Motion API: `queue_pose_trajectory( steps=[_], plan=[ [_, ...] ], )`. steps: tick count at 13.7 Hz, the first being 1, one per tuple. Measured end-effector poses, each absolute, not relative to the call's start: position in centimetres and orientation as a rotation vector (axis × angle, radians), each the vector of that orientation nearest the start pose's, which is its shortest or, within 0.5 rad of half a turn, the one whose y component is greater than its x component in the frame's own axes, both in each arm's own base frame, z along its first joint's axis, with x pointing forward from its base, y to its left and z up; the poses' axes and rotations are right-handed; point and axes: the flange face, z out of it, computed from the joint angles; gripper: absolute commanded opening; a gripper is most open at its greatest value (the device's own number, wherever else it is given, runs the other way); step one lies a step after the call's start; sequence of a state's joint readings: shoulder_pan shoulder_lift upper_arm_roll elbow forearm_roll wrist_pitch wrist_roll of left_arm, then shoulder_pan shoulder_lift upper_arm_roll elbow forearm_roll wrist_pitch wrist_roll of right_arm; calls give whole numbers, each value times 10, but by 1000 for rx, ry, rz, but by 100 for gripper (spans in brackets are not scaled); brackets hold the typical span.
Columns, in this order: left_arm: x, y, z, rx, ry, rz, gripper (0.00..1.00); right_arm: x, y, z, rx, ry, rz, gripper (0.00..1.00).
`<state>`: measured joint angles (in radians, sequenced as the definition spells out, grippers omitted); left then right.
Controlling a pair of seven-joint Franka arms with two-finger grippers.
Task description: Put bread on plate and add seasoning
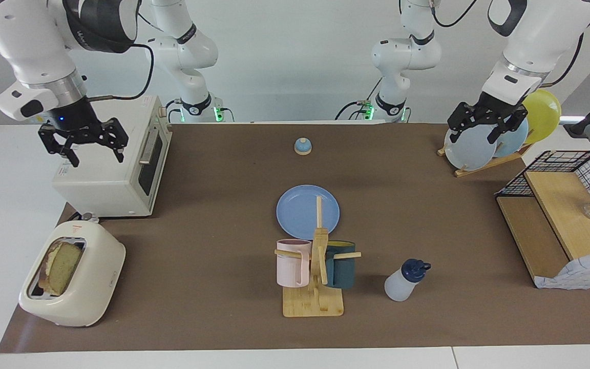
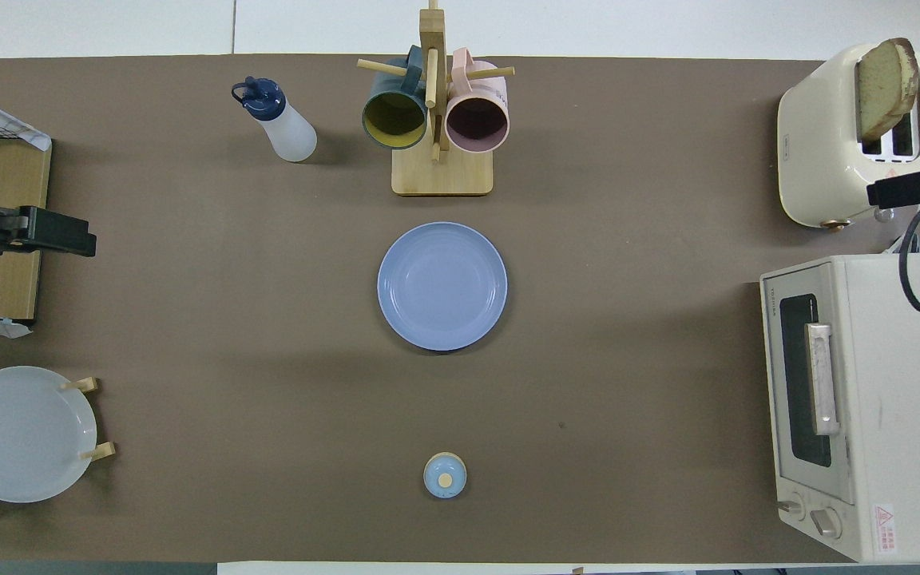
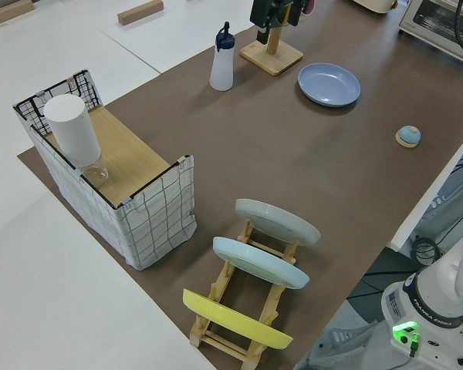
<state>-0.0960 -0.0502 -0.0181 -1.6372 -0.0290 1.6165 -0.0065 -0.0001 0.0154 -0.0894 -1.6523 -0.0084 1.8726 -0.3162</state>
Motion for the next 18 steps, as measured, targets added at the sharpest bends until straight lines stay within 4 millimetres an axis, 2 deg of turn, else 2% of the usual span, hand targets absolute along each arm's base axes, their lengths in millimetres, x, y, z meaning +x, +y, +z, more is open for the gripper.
queue_pose_trajectory(
  steps=[3,8,11,13,16,18],
  plan=[
    [543,-78,612,-3171,141,-176,100,593,-64,581,-3161,-396,-404,100],
    [542,-96,560,-3160,161,-474,100,626,-107,530,-3190,-326,-540,100],
    [537,-122,529,-3158,171,-637,100,637,-126,531,-3118,-305,-761,100],
    [531,-136,507,-3157,176,-732,100,646,-132,525,-3097,-306,-868,100],
    [528,-136,479,-3132,171,-895,100,665,-129,487,-3074,-266,-923,100],
    [531,-136,455,-3117,165,-972,100,672,-127,471,-3063,-245,-923,100]
  ],
)
